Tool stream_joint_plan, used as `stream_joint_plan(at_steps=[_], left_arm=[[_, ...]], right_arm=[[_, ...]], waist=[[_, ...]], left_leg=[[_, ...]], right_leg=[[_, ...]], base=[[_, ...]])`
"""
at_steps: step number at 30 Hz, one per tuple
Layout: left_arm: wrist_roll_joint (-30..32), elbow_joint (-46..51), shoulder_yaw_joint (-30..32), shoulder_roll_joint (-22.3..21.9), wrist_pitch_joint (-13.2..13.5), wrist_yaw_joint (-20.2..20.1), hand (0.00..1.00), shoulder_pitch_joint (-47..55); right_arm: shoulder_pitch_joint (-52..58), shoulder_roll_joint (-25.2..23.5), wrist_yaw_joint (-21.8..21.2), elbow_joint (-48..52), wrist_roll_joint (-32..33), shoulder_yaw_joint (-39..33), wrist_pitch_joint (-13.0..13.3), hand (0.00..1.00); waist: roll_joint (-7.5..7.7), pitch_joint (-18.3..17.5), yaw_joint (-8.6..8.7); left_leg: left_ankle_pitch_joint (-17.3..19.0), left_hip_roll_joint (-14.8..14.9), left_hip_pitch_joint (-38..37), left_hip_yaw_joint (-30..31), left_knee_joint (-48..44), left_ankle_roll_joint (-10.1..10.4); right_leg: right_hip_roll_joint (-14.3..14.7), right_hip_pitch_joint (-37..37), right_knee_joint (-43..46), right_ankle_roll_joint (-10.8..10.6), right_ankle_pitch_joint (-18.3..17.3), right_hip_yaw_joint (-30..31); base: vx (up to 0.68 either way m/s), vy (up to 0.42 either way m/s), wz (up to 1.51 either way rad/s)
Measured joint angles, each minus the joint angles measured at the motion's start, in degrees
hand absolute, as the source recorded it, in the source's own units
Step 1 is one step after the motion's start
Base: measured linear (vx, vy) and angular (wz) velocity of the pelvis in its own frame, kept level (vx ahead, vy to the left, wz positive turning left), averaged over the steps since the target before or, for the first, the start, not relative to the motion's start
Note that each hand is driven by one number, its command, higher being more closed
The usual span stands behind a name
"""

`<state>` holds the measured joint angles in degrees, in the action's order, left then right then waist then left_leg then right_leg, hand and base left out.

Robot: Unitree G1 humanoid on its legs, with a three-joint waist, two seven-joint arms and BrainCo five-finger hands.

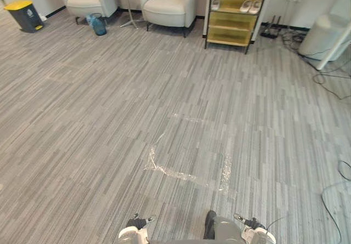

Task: Pick up cushions and gather them together orderly.

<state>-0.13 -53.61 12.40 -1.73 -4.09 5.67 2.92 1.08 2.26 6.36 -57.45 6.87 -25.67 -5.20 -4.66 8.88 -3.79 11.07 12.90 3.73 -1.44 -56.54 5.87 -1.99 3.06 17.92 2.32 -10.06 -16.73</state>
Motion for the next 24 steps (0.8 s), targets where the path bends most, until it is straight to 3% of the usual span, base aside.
stream_joint_plan(at_steps=[1,2,4,5,6,7,8,9,13,14,15,16,17,18,19,21,22,24], left_arm=[[0.02,0.38,-0.53,0.49,0.00,-0.14,0.00,0.12],[0.02,0.90,-1.34,1.08,-0.02,-0.20,0.00,0.07],[0.08,1.11,-2.39,1.05,-0.01,-0.11,0.00,0.02],[0.09,1.16,-2.30,1.04,0.01,-0.09,0.00,-0.02],[-0.01,1.18,-2.22,1.02,0.05,-0.10,0.00,-0.04],[0.05,1.22,-2.17,0.93,0.25,-0.06,0.00,0.10],[0.27,1.09,-2.15,2.02,0.18,-0.05,0.00,-0.03],[0.51,0.94,-2.22,2.41,-0.04,-0.17,0.00,-0.62],[0.54,0.76,-2.11,3.07,-0.26,-0.37,0.00,-0.64],[0.52,0.77,-2.15,2.75,-0.26,-0.52,0.00,-0.40],[0.52,0.66,-2.28,2.59,-0.34,-0.67,0.00,-0.33],[0.52,0.64,-2.30,2.50,-0.38,-0.72,0.00,-0.27],[0.50,0.19,-2.31,2.55,-0.38,-0.73,0.00,-0.15],[0.50,-0.23,-2.36,2.62,-0.38,-0.71,0.00,-0.04],[0.50,-1.07,-2.65,2.89,-0.38,-0.67,0.00,0.01],[0.51,-1.71,-3.74,3.53,-0.27,-0.61,0.00,-0.43],[0.57,-2.17,-5.23,3.87,-0.19,-0.70,0.00,-0.68],[0.38,-2.17,-5.31,3.75,-0.20,-0.77,0.00,-0.67]], right_arm=[[-0.02,-0.15,0.11,-0.41,0.06,0.20,0.00,0.00],[-1.42,-0.27,0.49,-0.90,0.53,-0.21,0.01,0.00],[-1.67,-0.25,0.51,-0.89,0.56,-1.10,0.06,0.00],[-1.63,-0.24,0.55,-0.67,0.66,-1.41,0.09,0.00],[-1.30,-0.25,0.53,-0.74,0.65,-1.57,0.08,0.00],[-0.05,-0.47,0.79,-0.74,0.64,-1.46,0.00,0.00],[0.39,-1.87,0.96,-0.83,0.62,-1.01,-0.11,0.00],[0.20,-2.30,0.95,-0.85,0.56,-0.73,-0.14,0.00],[0.45,-2.96,0.69,0.43,-0.02,0.72,-0.33,0.00],[-0.09,-2.55,0.28,0.48,-0.22,1.48,-0.15,0.00],[-0.29,-2.51,-0.15,0.50,-0.24,2.07,-0.06,0.00],[-0.19,-2.51,-0.24,0.45,-0.28,2.28,-0.10,0.00],[0.04,-2.60,-0.38,0.28,-0.72,2.36,-0.37,0.00],[0.10,-2.45,-0.48,0.65,-0.72,2.27,-0.40,0.00],[0.40,-1.89,-0.61,0.33,-1.28,2.34,-0.32,0.00],[0.67,-1.78,-0.72,0.11,-2.10,2.27,-0.02,0.00],[0.72,-1.45,-0.71,-0.52,-2.23,1.60,0.04,0.00],[0.50,-1.09,-0.71,-1.89,-2.17,0.93,0.00,0.00]], waist=[[0.42,0.20,-0.09],[1.02,0.22,-0.53],[1.11,0.24,-0.57],[1.02,0.19,-0.93],[1.09,0.23,-1.20],[1.86,-0.16,-2.68],[3.50,-1.61,-2.60],[4.44,-1.70,-2.36],[5.82,-1.83,-3.08],[5.56,-1.95,-3.28],[5.23,-1.75,-3.31],[5.08,-1.64,-3.28],[4.90,-1.23,-3.26],[4.74,-1.15,-3.18],[4.03,-0.95,-2.33],[4.06,-1.11,-1.89],[4.14,-1.09,-1.40],[4.44,-0.80,-1.13]], left_leg=[[1.54,-0.32,1.86,-1.35,-0.56,-0.42],[4.92,-2.81,5.79,-5.98,8.00,-1.84],[4.80,-5.94,7.25,-6.74,20.34,-2.10],[2.20,-8.33,8.34,-6.33,32.88,-2.69],[-1.27,-9.26,8.37,-5.49,36.64,-3.12],[-7.93,-10.63,7.63,-4.80,39.81,-3.34],[-6.44,-12.59,7.17,-5.28,40.58,-4.71],[-5.65,-12.75,7.43,-5.83,39.02,-6.26],[-2.39,-13.41,4.27,-8.25,36.96,-8.76],[-1.70,-13.26,1.69,-9.26,39.02,-9.04],[-0.73,-13.25,-1.57,-9.32,40.99,-9.09],[-0.05,-13.28,-3.24,-9.08,42.06,-8.98],[0.74,-13.43,-7.51,-9.00,44.02,-8.59],[0.74,-13.43,-9.58,-9.09,45.35,-8.59],[0.74,-12.93,-12.89,-8.88,47.12,-8.59],[0.77,-11.74,-14.83,-7.15,48.54,-8.54],[1.34,-11.05,-14.89,-5.32,49.40,-7.59],[2.18,-10.82,-15.52,-3.80,49.76,-6.28]], right_leg=[[0.12,-2.85,-1.49,0.05,-0.06,0.05],[-0.15,-7.40,-5.79,-0.22,0.11,1.88],[-0.70,-9.80,-8.44,-0.68,0.26,2.58],[-1.04,-11.85,-10.52,-1.75,-0.22,3.27],[-1.13,-12.58,-11.26,-2.34,-0.59,3.60],[-1.33,-14.08,-12.63,-3.26,-1.30,5.37],[-2.74,-14.96,-14.11,-3.68,-1.71,6.49],[-3.31,-14.96,-14.04,-3.99,-1.46,7.23],[-5.25,-13.01,-5.51,-4.63,-1.19,12.50],[-5.48,-9.37,4.02,-7.31,-1.18,14.06],[-6.46,-4.12,15.85,-12.36,0.38,14.18],[-7.09,-2.17,20.82,-13.61,0.34,13.85],[-8.76,0.30,27.95,-12.02,-1.58,11.35],[-9.59,0.99,29.08,-11.46,-2.54,9.60],[-10.91,1.57,28.14,-9.69,-4.09,4.94],[-11.02,3.20,21.08,-8.42,-4.63,-0.04],[-10.46,5.23,11.50,-7.55,-2.50,-1.79],[-9.32,6.92,3.92,-6.82,1.17,-0.68]], base=[[0.56,-0.149,-0.50],[0.53,-0.114,-0.54],[0.43,-0.004,-0.41],[0.44,0.073,-0.23],[0.52,0.122,-0.40],[0.49,0.102,-0.30],[0.53,0.095,-0.26],[0.47,0.069,-0.07],[0.46,0.119,-0.26],[0.29,0.077,-0.45],[0.29,0.064,-0.43],[0.41,0.058,-0.20],[0.33,0.022,-0.07],[0.36,0.009,0.03],[0.18,-0.008,0.15],[0.23,-0.095,0.48],[0.28,-0.177,0.70],[0.25,-0.201,0.52]])
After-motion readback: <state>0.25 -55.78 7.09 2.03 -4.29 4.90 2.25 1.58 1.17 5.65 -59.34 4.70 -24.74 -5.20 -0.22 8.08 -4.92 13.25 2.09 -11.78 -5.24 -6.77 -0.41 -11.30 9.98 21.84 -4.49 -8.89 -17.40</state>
